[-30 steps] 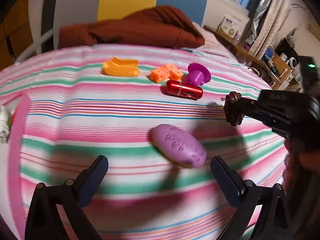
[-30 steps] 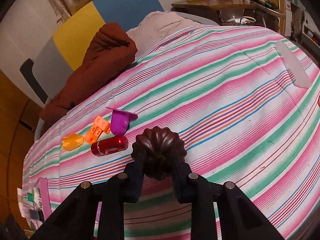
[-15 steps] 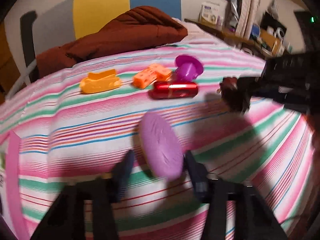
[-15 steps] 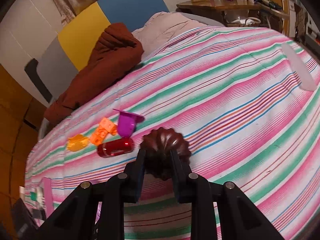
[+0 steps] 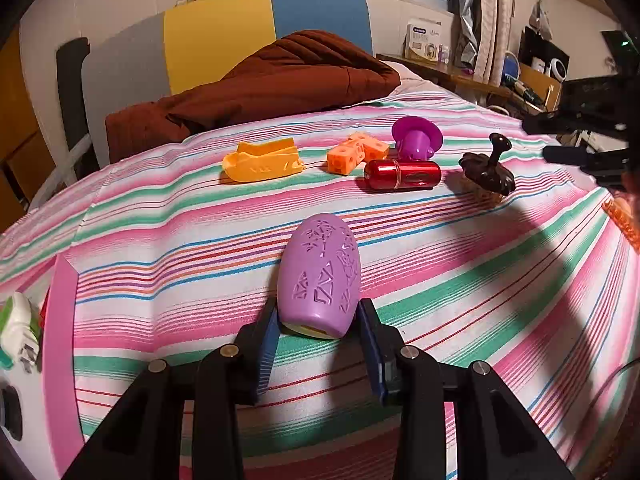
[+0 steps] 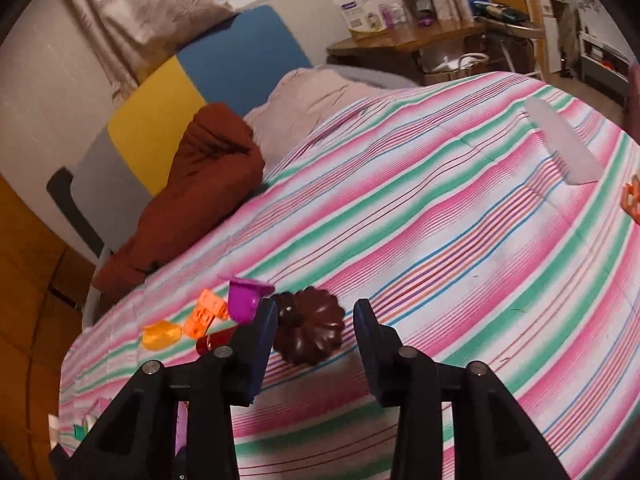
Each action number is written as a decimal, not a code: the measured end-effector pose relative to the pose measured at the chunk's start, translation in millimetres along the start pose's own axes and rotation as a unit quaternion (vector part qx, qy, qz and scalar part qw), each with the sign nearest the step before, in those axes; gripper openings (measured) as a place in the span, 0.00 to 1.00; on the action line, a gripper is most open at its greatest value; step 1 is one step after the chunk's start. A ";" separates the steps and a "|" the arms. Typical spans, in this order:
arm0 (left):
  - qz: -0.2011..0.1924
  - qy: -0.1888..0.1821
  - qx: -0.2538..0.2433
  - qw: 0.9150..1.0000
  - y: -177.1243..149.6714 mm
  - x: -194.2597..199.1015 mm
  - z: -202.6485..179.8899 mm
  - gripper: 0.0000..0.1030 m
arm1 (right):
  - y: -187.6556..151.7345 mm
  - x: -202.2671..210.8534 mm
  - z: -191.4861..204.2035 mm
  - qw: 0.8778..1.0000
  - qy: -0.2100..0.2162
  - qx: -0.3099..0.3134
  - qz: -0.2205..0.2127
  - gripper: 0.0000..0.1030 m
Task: Organize rigid objects
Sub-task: 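Grasp the purple oval egg with left tool while right holds brown top, then carry the purple egg onto the tray beside the cup, open left tool while right holds top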
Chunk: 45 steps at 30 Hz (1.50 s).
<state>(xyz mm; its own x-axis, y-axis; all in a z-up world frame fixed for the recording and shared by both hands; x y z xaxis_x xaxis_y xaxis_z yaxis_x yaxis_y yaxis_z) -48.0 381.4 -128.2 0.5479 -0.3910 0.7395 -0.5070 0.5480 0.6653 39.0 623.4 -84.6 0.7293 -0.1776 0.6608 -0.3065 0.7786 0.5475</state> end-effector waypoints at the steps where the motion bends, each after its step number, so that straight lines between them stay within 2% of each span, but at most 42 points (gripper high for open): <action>1: 0.000 -0.003 0.002 1.000 -0.6 0.3 0.4 0.38 | -1.1 -5.6 4.4 1.000 0.000 0.011 0.007 0.38; 4: -0.003 -0.006 0.005 1.000 -0.9 0.6 0.9 0.38 | -3.2 -26.3 21.0 0.997 -0.023 0.070 0.026 0.38; 8: -0.006 -0.006 0.006 1.000 -1.8 1.1 1.2 0.38 | -12.5 -48.1 28.8 0.986 -0.066 0.146 0.047 0.38; 12: -0.008 -0.005 0.006 1.000 -1.9 1.1 1.1 0.38 | -9.3 -58.4 22.4 0.985 -0.078 0.150 0.041 0.22; 16: -0.007 -0.013 0.010 1.000 -2.0 0.2 1.3 0.41 | -8.0 -54.4 17.8 0.991 -0.047 0.113 0.047 0.22; 18: -0.007 -0.013 0.005 1.000 -2.5 0.6 -0.8 0.45 | -7.3 -49.1 16.2 0.995 -0.025 0.085 0.050 0.22; 19: -0.007 -0.011 0.000 1.000 -2.5 0.8 -2.8 0.50 | -7.5 -45.3 16.0 0.996 -0.016 0.076 0.049 0.22; 21: -0.006 -0.002 -0.007 1.000 -2.1 1.2 -4.4 0.66 | -9.6 -37.4 16.2 0.996 -0.015 0.070 0.049 0.22; 22: -0.005 0.015 -0.011 1.000 -1.6 1.5 -3.8 0.81 | -12.0 -33.3 16.6 0.996 -0.016 0.069 0.049 0.22; 23: -0.006 0.025 -0.011 1.000 -1.3 2.1 -2.5 0.85 | -15.2 -29.7 17.0 0.996 -0.016 0.068 0.051 0.22; 27: -0.004 0.026 0.007 1.000 6.9 -0.8 4.3 0.84 | -26.0 -26.9 18.3 0.996 -0.022 0.065 0.065 0.22; 30: -0.005 0.021 0.012 1.000 15.6 -4.9 6.3 0.75 | -30.1 -31.2 23.5 0.994 -0.024 0.077 0.071 0.22; 31: -0.001 0.016 0.004 1.000 16.7 -8.5 3.9 0.69 | -31.3 -32.6 26.9 0.994 -0.022 0.084 0.073 0.22; 32: 0.004 0.014 -0.005 1.000 15.9 -11.0 1.5 0.58 | -33.1 -31.7 28.0 0.993 -0.020 0.088 0.073 0.22; 33: 0.015 0.008 -0.018 1.000 14.2 -15.9 -2.2 0.54 | -34.0 -32.3 30.7 0.993 -0.017 0.093 0.074 0.22; 36: 0.004 -0.015 -0.024 1.000 13.2 -13.8 -3.6 0.44 | -35.2 -34.1 34.6 0.992 -0.009 0.100 0.075 0.22; 39: -0.003 -0.024 -0.015 1.000 9.1 -8.3 1.8 0.42 | -36.0 -35.7 38.2 0.992 -0.001 0.104 0.076 0.22; 45: -0.018 -0.008 -0.008 1.000 -9.9 10.7 12.3 0.42 | -40.9 -36.9 51.4 0.989 0.014 0.128 0.078 0.22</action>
<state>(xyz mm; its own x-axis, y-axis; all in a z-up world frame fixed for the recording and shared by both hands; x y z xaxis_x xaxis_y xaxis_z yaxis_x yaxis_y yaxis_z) -45.4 362.7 -125.7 0.5543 -0.4231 0.7168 -0.4758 0.5455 0.6900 -6.8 567.2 -104.9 0.6762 -0.0473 0.7352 -0.5592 0.6168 0.5540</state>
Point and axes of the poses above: each gripper's, at about its wrist camera, not at the fingertips, and x roughly against the way its jaws point, z to its left, y to its top, the point moved 7 cm from there along -x, roughly the way its jaws point, and after that the axes turned 8 degrees about y, right-handed, at the moved point
